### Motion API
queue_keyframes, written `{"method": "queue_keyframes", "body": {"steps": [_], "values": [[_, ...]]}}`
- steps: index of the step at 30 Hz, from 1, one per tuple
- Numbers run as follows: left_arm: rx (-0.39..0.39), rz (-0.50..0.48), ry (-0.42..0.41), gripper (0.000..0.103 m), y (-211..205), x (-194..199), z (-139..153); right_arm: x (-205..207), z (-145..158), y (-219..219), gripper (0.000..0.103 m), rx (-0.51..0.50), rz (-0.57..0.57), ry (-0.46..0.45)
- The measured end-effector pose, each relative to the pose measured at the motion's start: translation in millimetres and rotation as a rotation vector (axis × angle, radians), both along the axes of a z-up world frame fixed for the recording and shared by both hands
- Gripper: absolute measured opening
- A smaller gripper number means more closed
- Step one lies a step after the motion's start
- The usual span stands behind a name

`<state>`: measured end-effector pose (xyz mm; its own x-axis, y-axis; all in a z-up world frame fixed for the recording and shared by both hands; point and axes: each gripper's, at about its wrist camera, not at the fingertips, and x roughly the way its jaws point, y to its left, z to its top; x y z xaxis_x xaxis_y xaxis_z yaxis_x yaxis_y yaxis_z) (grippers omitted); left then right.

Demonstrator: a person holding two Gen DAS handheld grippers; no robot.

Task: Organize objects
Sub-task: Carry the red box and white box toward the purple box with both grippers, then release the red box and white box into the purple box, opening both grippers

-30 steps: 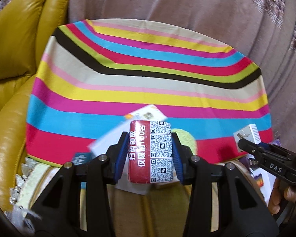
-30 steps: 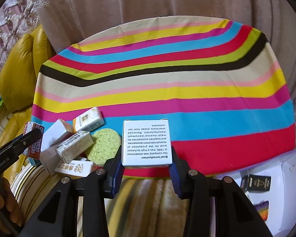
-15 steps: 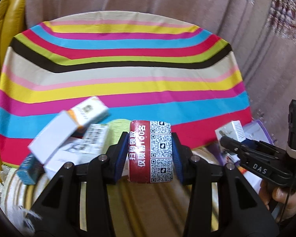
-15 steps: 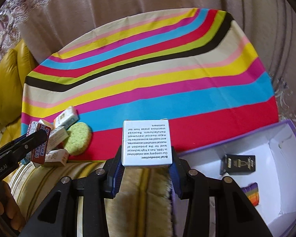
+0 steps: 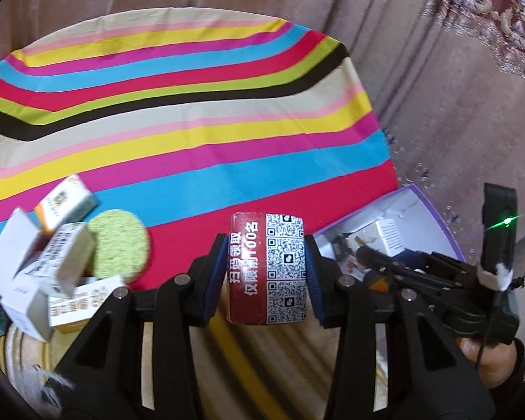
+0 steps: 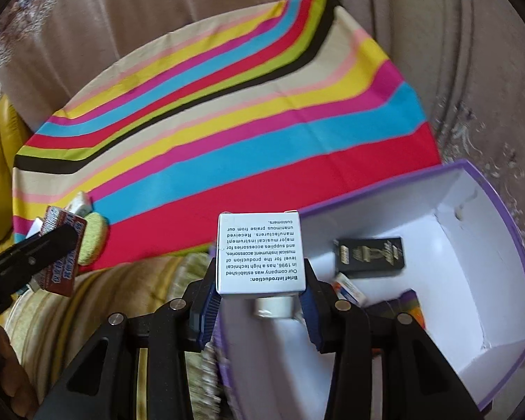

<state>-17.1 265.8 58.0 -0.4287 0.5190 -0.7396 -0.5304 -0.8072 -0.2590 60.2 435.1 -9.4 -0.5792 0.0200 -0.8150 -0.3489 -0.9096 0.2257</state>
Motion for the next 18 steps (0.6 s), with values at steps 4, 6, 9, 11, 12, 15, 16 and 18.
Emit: {"method": "queue_keyframes", "body": {"steps": [4, 6, 9, 11, 12, 15, 16, 18], "values": [[0.014, -0.054, -0.026, 0.046, 19, 2, -3, 10, -3, 11, 0.043, 0.003, -0.035, -0.015], [0.021, -0.078, -0.035, 0.046, 29, 4, -5, 15, -4, 16, 0.043, 0.004, -0.049, -0.022], [0.035, -0.101, -0.050, 0.046, 41, 4, -6, 23, -6, 25, 0.043, 0.004, -0.073, -0.036], [0.041, -0.113, -0.058, 0.046, 46, 5, -7, 29, -8, 31, 0.043, 0.002, -0.083, -0.043], [0.045, -0.119, -0.060, 0.046, 49, 5, -8, 32, -10, 33, 0.043, 0.001, -0.086, -0.048], [0.050, -0.140, -0.062, 0.046, 58, 7, -8, 39, -15, 39, 0.043, -0.008, -0.093, -0.065], [0.051, -0.150, -0.065, 0.046, 62, 8, -8, 42, -17, 42, 0.043, -0.010, -0.095, -0.070], [0.050, -0.177, -0.081, 0.046, 68, 11, -9, 49, -21, 47, 0.043, -0.005, -0.107, -0.081]]}}
